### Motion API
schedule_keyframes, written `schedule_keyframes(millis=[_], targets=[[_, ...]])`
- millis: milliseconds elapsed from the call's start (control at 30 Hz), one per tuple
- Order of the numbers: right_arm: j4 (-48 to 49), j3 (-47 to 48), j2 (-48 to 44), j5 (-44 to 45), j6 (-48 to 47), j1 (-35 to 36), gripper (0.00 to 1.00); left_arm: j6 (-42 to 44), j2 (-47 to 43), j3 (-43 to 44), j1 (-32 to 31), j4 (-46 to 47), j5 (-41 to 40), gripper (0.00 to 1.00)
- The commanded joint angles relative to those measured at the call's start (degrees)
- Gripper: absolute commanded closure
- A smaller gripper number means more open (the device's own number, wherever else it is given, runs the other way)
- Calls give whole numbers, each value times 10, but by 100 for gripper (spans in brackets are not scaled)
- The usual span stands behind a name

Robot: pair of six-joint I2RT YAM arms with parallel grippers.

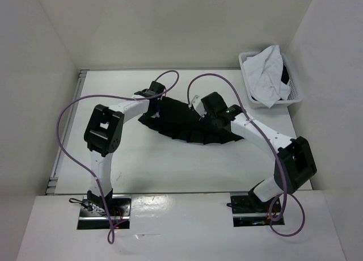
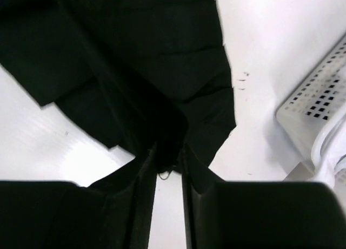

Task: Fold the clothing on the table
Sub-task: Fold the skirt

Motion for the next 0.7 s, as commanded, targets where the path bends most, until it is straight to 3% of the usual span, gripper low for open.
schedule_keyframes(millis=[0, 33, 167, 567, 667], targets=[[-53, -14, 2, 13, -13, 14, 71, 8, -2, -23, 17, -52, -34, 92], [-59, -14, 2, 0, -13, 14, 63, 14, -2, -23, 17, -52, -34, 92], [-98, -14, 9, -27, -19, 28, 49, 14, -2, -23, 17, -52, -34, 92], [-216, 44, 29, -101, -30, 42, 42, 14, -7, -23, 17, -52, -24, 92], [-194, 56, 14, -106, -19, 35, 42, 14, -12, -23, 17, -52, -24, 92]])
